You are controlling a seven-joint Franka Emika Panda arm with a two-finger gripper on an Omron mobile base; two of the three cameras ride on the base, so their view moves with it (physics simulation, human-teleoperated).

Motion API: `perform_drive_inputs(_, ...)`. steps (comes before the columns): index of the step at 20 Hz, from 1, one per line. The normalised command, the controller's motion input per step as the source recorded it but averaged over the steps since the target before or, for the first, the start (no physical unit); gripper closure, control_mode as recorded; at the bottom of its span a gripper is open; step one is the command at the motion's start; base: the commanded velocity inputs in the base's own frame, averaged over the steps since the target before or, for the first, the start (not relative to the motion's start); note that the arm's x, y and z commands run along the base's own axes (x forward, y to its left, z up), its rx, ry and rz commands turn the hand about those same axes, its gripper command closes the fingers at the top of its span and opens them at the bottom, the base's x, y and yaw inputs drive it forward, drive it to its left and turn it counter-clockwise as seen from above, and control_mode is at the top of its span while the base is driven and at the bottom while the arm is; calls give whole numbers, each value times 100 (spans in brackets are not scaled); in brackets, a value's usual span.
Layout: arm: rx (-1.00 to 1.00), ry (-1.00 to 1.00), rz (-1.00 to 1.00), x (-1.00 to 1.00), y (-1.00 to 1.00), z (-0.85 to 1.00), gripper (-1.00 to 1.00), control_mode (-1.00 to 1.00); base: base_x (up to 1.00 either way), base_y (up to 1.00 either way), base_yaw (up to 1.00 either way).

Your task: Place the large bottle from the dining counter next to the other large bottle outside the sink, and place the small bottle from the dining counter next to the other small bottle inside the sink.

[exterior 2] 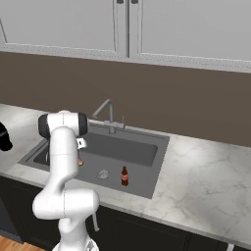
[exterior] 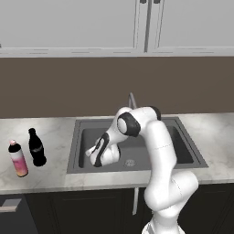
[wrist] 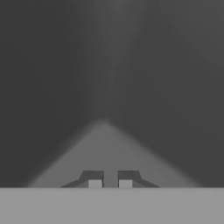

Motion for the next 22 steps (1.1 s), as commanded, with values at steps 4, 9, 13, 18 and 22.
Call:
perform_drive_inputs(4,2,-8,0,-16,-61,-54,100,-100,0,0,0)
perform_drive_inputs(9,1,-7,0,-12,-56,-52,100,-100,0,0,0)
perform_drive_inputs(13,2,-6,0,-15,-42,-66,100,-100,0,0,0)
perform_drive_inputs(18,2,-4,0,-24,-21,-76,-100,-100,0,0,0)
perform_drive_inputs(22,3,-8,0,-35,-24,-39,-100,-100,0,0,0)
